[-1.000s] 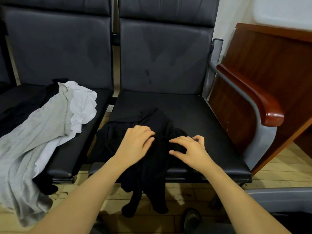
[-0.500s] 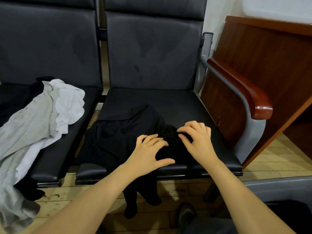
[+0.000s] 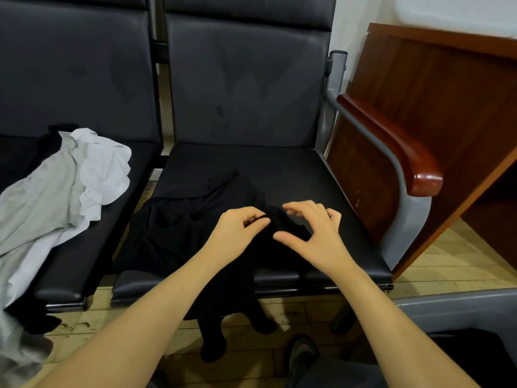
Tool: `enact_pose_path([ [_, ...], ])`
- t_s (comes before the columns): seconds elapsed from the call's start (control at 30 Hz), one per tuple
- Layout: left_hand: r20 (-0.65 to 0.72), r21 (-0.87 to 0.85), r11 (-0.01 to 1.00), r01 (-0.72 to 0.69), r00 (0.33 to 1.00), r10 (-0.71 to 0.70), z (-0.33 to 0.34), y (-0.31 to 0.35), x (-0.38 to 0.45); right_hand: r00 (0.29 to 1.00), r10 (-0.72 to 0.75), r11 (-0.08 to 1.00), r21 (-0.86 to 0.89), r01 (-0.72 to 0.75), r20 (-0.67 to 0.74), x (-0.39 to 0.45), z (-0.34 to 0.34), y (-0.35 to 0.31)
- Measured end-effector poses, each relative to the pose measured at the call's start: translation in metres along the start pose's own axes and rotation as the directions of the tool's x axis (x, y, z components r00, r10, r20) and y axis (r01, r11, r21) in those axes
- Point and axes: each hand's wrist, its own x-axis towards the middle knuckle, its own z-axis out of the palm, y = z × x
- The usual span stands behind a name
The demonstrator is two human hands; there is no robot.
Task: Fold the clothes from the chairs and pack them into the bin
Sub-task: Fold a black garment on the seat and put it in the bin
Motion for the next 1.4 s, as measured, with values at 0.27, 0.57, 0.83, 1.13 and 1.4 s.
enact_pose_path([
  [0.27,-0.074,-0.019,0.999,0.036,0.997,-0.037,-0.01,0.013,0.008,0.997,-0.075,0.983,-0.167,0.08,0.034,0.004,0.007,-0.012],
  [0.57,-0.035,0.077,0.997,-0.025,0.999,0.028,-0.015,0.016,0.006,0.97,-0.227,0.967,-0.141,0.214,-0.085,0.01,-0.007,-0.016],
  [0.83,-0.062,0.246,0.956,-0.161,0.982,0.181,-0.013,0.015,0.001,0.989,0.011,0.985,0.17,0.014,-0.145,0.014,-0.008,-0.015],
  [1.13,0.101,0.442,0.834,-0.33,0.942,0.32,0.017,0.027,-0.014,0.97,0.204,0.893,0.43,-0.13,-0.13,0.016,-0.027,-0.015],
  [1.4,-0.186,0.26,0.929,-0.263,0.93,0.316,0.025,0.026,-0.005,0.976,0.216,0.866,0.466,-0.18,-0.023,0.01,-0.031,-0.003],
])
